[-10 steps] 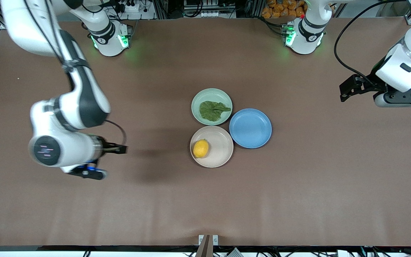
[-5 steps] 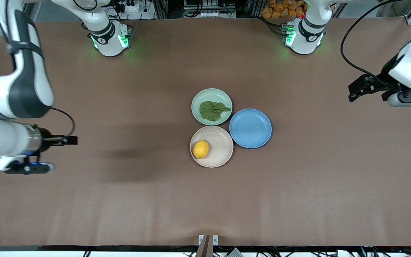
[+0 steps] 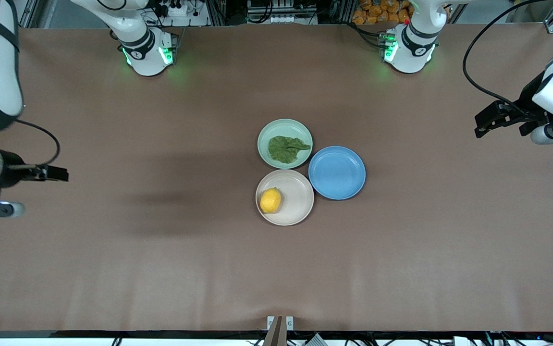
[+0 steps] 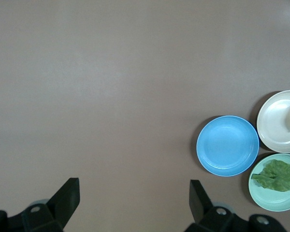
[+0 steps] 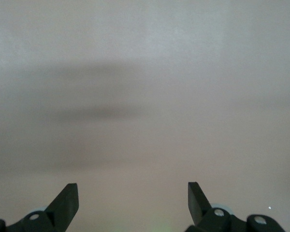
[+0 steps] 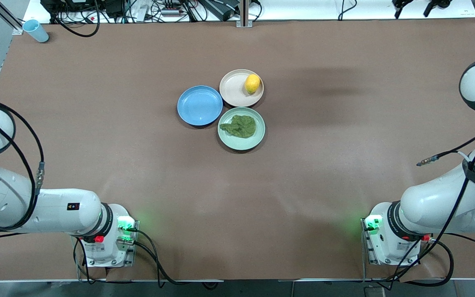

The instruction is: Place lemon and lettuce in plates

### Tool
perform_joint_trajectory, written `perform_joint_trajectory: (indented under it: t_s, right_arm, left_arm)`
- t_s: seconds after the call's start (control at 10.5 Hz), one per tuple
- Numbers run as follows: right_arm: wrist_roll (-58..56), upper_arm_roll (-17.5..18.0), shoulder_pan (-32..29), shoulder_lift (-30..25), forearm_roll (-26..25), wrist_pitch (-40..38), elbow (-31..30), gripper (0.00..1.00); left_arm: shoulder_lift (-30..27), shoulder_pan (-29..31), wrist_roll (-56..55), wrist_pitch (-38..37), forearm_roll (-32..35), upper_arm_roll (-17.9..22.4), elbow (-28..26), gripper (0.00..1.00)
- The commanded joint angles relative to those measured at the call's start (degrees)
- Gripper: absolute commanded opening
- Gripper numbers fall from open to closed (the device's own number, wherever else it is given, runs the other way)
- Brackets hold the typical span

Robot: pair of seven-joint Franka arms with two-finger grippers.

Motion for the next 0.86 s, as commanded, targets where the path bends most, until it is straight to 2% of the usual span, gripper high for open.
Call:
perform_joint_trajectory:
  t_s: [0.0,0.19,0.38,0.57,0.76]
  right_arm:
    - [-0.45,0.57,-2.24,-8.95,0.1,-3.82,-2.21,1.0]
    - [-0.45,0.21,-1.55,-17.03,0.36,-4.09,-9.12,1.0]
    - [-0.54,0.04,-1.45,-21.53,3.78,-2.96,-15.11,1.0]
    - [-0.63,0.04,-1.28,-23.04,3.97,3.69,-21.35,1.0]
    - [-0.54,-0.14,-0.14,-22.43,3.97,7.5,-23.31,1.0]
  left_arm:
    - [-0.94,0.53,1.2,-0.73,-0.48,0.22,0.03,1.0]
    - [-0.94,0.44,1.2,-1.16,-0.4,0.31,0.12,1.0]
    - [-0.94,0.44,1.2,-1.16,-0.4,0.31,0.12,1.0]
    - [-0.94,0.44,1.12,-1.16,-0.4,0.4,0.12,1.0]
    - [-0.94,0.53,1.2,-1.16,-0.4,0.4,0.12,1.0]
